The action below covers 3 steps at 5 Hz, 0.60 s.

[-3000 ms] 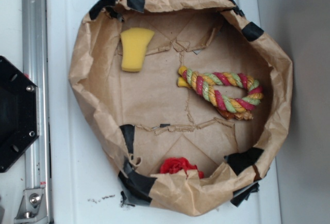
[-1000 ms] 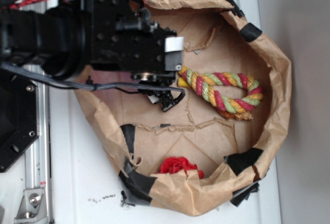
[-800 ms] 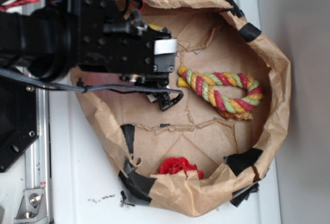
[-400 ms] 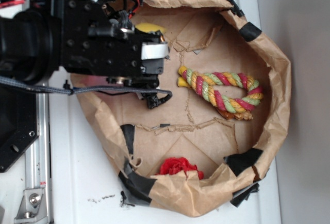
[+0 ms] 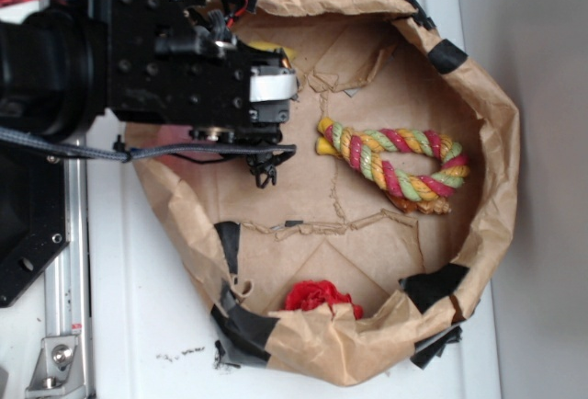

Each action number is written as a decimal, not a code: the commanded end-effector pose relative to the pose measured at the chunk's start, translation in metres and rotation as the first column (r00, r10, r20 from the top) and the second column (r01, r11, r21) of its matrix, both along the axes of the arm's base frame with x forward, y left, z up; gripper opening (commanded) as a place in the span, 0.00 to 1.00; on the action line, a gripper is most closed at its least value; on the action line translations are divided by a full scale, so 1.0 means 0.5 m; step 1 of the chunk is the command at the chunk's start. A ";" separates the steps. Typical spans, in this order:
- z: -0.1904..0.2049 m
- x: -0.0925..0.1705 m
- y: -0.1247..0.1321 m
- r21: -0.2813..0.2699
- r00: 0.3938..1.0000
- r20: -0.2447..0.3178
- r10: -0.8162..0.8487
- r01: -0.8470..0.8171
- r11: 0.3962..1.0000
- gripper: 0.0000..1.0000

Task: Grab the green sponge.

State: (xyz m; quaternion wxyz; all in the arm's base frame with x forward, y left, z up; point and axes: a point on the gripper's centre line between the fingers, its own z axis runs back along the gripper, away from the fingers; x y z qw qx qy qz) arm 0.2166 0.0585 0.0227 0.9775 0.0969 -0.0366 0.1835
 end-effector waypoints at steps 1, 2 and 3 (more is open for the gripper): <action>0.108 -0.006 0.054 -0.068 0.985 0.144 0.090 -0.081 0.994 1.00; 0.127 -0.013 0.068 -0.152 0.970 0.160 0.181 -0.157 0.976 1.00; 0.122 -0.014 0.080 -0.170 0.944 0.166 0.284 -0.256 0.952 1.00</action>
